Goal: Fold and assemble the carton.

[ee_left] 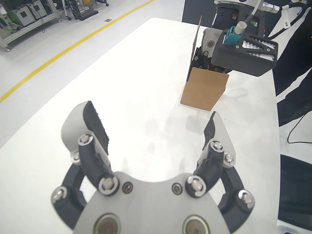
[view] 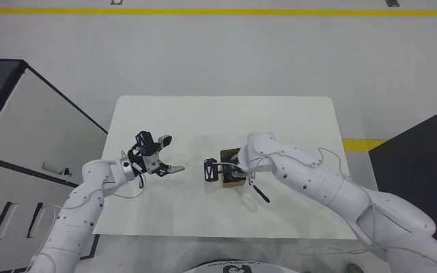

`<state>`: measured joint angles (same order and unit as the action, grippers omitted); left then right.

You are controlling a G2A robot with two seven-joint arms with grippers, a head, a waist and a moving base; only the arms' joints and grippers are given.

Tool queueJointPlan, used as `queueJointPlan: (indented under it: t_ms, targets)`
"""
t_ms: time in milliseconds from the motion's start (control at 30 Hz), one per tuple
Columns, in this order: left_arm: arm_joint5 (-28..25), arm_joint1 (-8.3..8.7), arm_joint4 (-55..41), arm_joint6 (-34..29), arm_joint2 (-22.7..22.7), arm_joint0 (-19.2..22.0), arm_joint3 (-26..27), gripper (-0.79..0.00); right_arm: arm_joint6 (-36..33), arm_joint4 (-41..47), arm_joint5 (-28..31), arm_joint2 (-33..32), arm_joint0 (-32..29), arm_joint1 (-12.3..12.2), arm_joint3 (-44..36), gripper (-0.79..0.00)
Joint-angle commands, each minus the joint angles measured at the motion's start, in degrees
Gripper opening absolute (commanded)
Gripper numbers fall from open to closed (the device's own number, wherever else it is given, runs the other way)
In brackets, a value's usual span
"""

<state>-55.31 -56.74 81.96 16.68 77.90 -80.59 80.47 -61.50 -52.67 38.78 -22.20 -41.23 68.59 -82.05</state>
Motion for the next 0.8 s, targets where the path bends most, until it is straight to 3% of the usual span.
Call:
queueJointPlan:
  t_ms: [0,767]
  targets:
    - [0.00,0.00,0.00,0.00,0.00,0.00,0.00,0.000,0.10,0.02,0.05,0.10,0.08,0.18,0.40,-0.785]
    - [0.00,0.00,0.00,0.00,0.00,0.00,0.00,0.000,1.43,-1.35,0.60,2.45,1.36,3.54,7.01,-0.785]
